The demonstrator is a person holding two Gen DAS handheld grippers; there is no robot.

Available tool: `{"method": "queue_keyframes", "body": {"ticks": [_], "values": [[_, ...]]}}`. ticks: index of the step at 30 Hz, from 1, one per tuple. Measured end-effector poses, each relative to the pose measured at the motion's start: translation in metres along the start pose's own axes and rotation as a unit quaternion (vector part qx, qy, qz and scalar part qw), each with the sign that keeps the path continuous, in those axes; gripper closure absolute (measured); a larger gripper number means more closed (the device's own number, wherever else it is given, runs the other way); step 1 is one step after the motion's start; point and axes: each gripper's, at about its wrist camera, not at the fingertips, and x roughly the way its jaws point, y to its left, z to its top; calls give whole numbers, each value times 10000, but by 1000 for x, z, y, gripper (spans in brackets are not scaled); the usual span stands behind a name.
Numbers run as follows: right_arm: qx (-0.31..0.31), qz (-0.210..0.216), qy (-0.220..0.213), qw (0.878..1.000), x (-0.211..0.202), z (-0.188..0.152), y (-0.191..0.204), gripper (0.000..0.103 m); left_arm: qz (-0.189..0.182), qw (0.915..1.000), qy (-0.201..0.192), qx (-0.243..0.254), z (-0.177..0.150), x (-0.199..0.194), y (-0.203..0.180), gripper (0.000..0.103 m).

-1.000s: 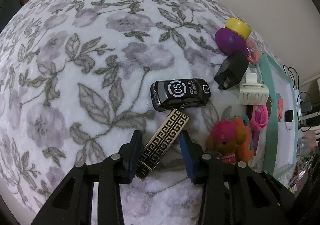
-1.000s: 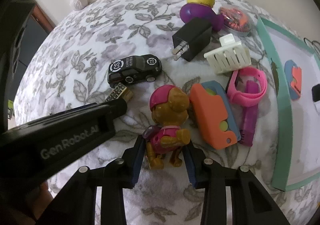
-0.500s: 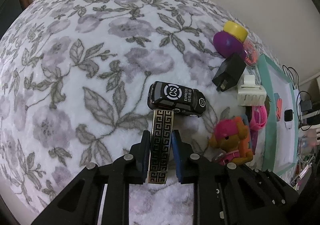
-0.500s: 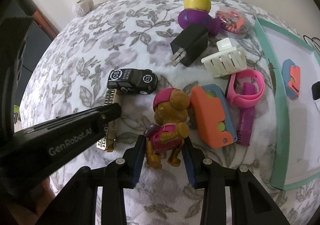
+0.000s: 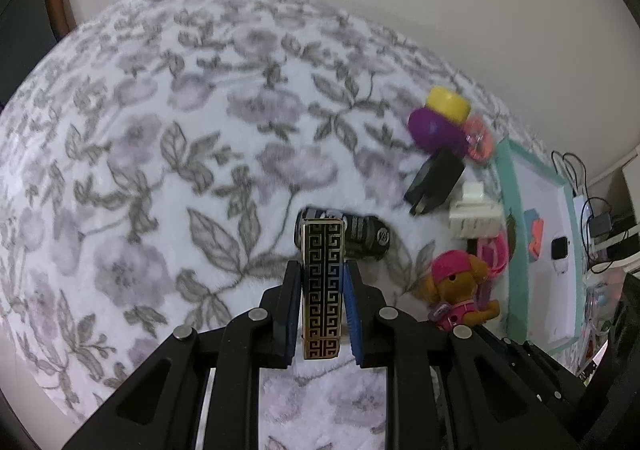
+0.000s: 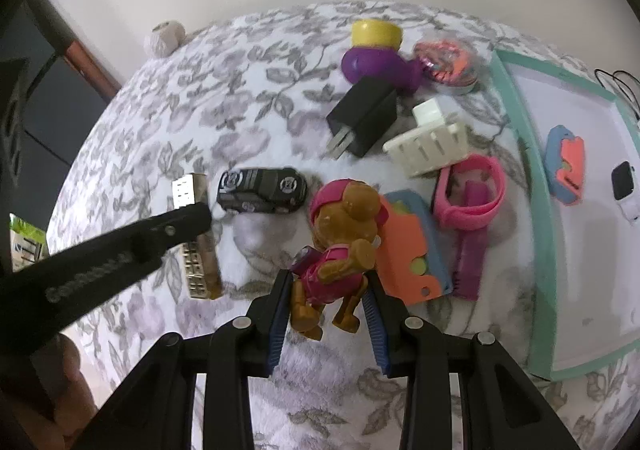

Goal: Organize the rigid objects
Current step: 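Lift the gold bar and puppy figure and carry both toward the teal box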

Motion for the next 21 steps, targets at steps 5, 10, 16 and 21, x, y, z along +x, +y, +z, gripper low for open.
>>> {"method": "queue_keyframes", "body": {"ticks": [5,10,16,21], "values": [[112,51,-490,9987,-22,6,-6,66,-100,9977,-668,65,8,-32,-11,81],[130,-149,-1115,9936,-52,13,-14,66,-222,9918,-1209,337,9,-59,-30,81],[187,-745,-1496,9858,-73,18,-34,65,-437,9873,-1377,666,3,-67,-60,81],[516,-1223,-1638,9775,-81,18,-69,66,-587,9862,-1269,884,-2,-62,-86,81]]}}
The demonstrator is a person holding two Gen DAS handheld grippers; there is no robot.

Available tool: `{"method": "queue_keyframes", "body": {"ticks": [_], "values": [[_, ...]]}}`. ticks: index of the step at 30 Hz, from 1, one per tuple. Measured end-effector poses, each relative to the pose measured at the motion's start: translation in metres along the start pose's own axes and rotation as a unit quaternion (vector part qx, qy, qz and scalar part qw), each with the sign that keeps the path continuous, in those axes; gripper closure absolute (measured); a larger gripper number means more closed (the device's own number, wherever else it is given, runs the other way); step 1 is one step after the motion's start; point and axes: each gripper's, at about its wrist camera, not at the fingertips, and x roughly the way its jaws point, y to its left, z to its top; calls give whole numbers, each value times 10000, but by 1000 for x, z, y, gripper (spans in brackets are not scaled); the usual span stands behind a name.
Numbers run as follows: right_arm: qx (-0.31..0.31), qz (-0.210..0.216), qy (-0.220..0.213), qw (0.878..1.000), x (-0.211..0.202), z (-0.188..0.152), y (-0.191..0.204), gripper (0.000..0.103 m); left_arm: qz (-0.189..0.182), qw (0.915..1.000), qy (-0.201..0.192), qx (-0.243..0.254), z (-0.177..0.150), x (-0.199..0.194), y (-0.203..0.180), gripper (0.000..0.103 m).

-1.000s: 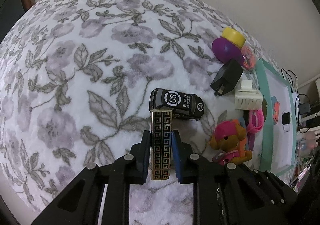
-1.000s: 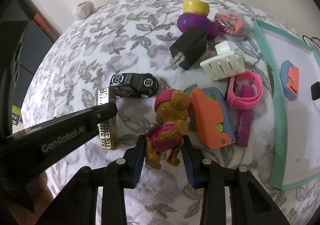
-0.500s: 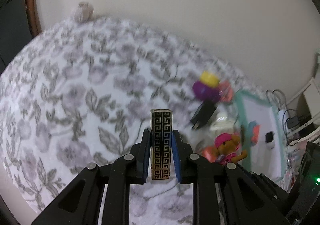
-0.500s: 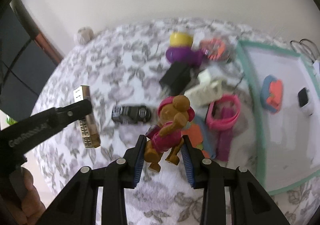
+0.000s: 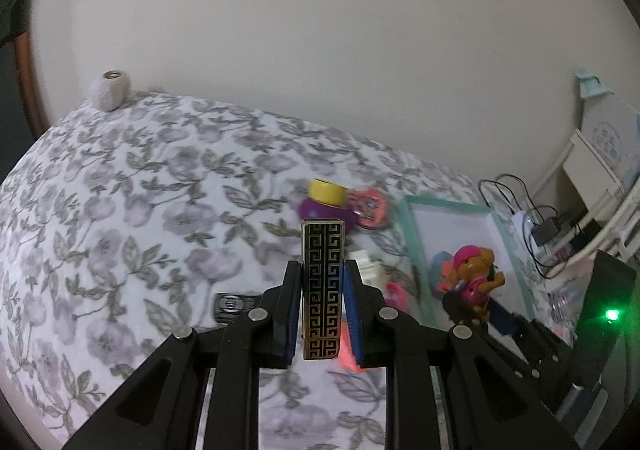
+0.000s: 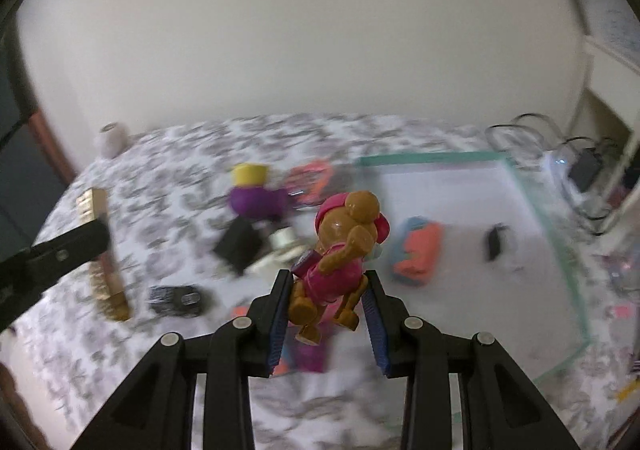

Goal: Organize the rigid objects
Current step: 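Lift the gold bar and puppy figure and carry both toward the teal box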

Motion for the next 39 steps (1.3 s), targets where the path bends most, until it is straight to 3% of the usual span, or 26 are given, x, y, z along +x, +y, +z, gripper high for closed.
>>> {"method": "queue_keyframes", "body": {"ticks": [10,22,29,39], "values": [[916,-845,-91,9922,-3,0,-88,66,-116,9969,128,763,-1,16,-74,81],[1473,-1486,-444,9768,-18,-5,-146,65,-568,9915,544,1041,-9,55,-137,81],[1729,-1630,-461,9703,-16,-11,-168,65,-687,9875,898,1097,-25,83,-162,81],[1747,-1591,-47,9717,7,-21,-175,65,-671,9815,1216,1319,-49,111,-170,81]]}}
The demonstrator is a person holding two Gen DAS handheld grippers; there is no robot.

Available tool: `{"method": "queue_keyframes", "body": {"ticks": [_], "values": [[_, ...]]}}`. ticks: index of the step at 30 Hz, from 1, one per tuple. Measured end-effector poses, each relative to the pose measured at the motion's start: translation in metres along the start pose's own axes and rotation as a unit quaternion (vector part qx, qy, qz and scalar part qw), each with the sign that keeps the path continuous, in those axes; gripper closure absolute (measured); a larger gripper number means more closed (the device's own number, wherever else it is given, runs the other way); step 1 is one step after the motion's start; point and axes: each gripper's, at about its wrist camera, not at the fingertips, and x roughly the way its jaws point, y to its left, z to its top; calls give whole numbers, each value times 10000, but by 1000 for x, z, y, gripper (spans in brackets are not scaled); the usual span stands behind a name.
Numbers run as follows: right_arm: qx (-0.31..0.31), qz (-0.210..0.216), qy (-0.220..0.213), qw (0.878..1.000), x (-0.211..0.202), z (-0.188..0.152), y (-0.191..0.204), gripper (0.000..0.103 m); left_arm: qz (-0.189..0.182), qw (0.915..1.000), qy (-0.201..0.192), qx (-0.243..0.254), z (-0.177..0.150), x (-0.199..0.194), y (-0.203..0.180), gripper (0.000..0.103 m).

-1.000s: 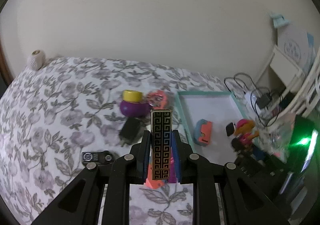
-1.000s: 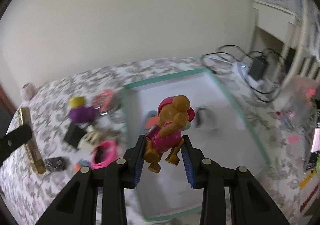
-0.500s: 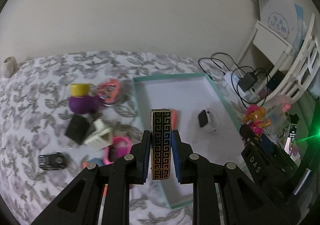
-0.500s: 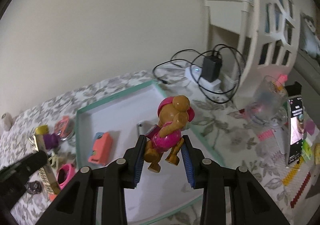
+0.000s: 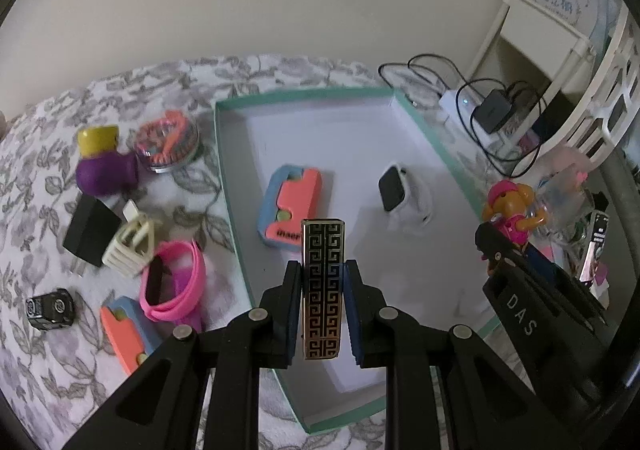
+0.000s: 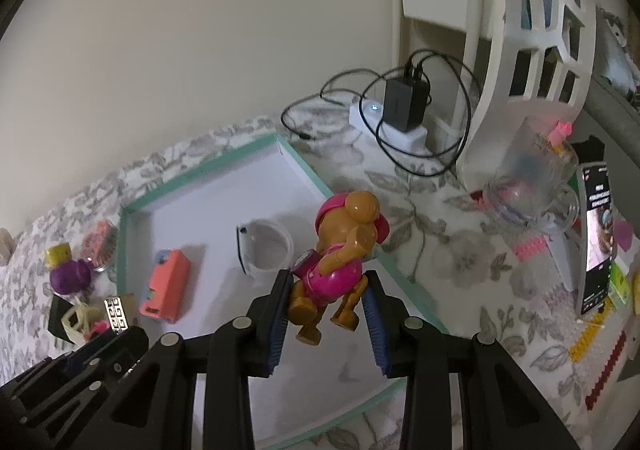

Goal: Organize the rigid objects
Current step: 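Lift the gold bar and puppy figure and carry both toward the teal box, then lower both items into the teal box and open both grippers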

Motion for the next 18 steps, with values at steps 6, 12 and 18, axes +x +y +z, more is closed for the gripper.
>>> {"method": "queue_keyframes", "body": {"ticks": [6,12,18], "values": [[39,-12,283,9996,14,-8,-4,65,-60,9998,203,-23,-3,9,2,81],[-43,25,428,9991,20,-11,0,65,33,9993,371,65,-8,19,2,81],[10,56,699,9975,30,-16,-2,65,113,9988,458,107,-11,25,4,81]]}}
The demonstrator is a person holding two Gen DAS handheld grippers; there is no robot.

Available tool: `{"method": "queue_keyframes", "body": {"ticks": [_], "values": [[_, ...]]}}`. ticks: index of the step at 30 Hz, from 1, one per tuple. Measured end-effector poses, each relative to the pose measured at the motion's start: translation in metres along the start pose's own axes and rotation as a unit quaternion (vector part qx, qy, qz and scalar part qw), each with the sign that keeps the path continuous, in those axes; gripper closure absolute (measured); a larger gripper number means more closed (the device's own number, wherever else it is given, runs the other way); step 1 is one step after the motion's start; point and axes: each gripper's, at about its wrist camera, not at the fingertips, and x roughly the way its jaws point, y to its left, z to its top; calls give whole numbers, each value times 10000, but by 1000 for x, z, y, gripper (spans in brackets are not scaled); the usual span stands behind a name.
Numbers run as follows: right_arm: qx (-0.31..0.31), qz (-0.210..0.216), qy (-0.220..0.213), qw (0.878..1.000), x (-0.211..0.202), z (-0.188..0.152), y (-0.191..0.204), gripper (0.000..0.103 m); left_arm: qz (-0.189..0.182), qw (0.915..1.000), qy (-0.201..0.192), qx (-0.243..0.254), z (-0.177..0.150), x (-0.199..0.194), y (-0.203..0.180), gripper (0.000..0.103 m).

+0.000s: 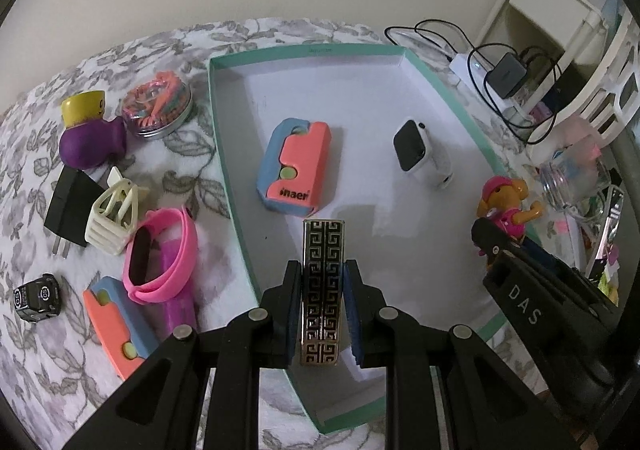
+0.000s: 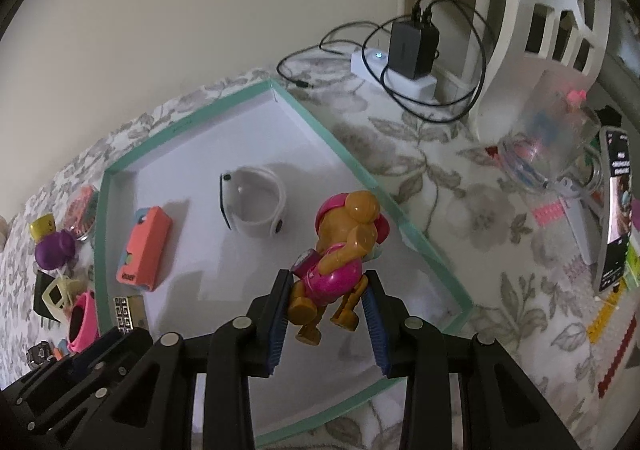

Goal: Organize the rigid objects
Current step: 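Lower both items into the teal box and open both grippers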

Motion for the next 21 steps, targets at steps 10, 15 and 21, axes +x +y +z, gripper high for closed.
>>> {"method": "queue_keyframes", "body": {"ticks": [10,15,21], "values": [[48,28,253,9997,10,-5,-2,65,49,9999,117,19,-3,6,0,81],[4,-32,263,9996,10,-4,0,64,50,9998,160,-89,0,4,0,81],[-46,-85,243,9997,5,1,2,62,-55,10000,20,-54,6,-10,-4,70]]}}
